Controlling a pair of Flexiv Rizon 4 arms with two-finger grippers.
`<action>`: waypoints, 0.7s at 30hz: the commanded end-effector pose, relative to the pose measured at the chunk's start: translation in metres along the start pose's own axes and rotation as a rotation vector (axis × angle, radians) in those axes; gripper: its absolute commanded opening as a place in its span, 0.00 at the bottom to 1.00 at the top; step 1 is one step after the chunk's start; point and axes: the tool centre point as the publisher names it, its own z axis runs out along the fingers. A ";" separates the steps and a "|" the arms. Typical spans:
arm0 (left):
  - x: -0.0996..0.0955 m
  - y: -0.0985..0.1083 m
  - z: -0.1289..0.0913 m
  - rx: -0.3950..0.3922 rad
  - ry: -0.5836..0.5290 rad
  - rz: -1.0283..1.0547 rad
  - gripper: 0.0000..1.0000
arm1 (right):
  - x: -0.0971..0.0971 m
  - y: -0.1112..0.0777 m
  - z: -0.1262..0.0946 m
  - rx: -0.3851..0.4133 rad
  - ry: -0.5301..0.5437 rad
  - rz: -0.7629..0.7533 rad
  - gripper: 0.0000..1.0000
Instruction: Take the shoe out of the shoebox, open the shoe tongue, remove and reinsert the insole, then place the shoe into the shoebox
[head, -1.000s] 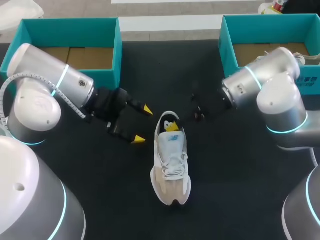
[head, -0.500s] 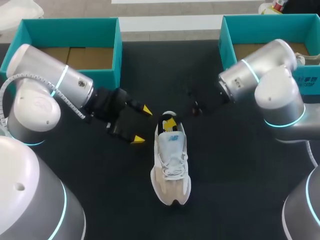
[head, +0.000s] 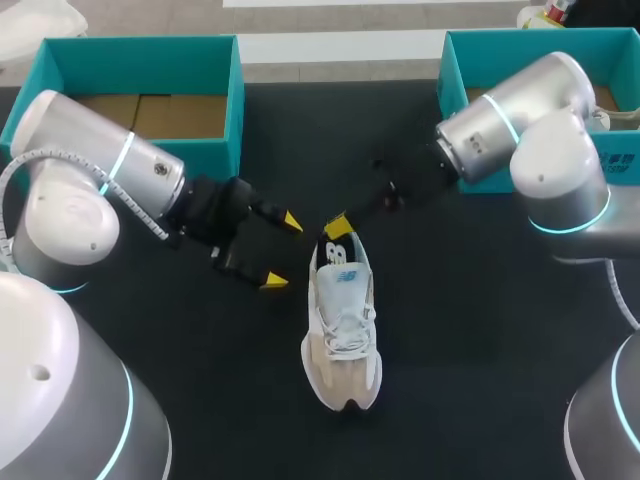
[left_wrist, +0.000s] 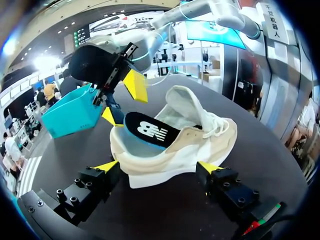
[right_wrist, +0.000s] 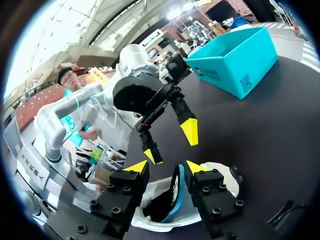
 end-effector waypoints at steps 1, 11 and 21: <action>0.002 -0.008 -0.011 0.003 0.000 0.012 1.00 | -0.005 0.016 -0.009 0.032 -0.018 -0.014 0.47; 0.001 -0.021 -0.041 -0.018 0.023 0.045 1.00 | 0.021 0.009 -0.040 0.001 -0.141 0.021 0.45; -0.010 -0.028 -0.091 -0.057 0.005 0.088 1.00 | 0.027 0.002 -0.032 -0.109 -0.378 0.115 0.00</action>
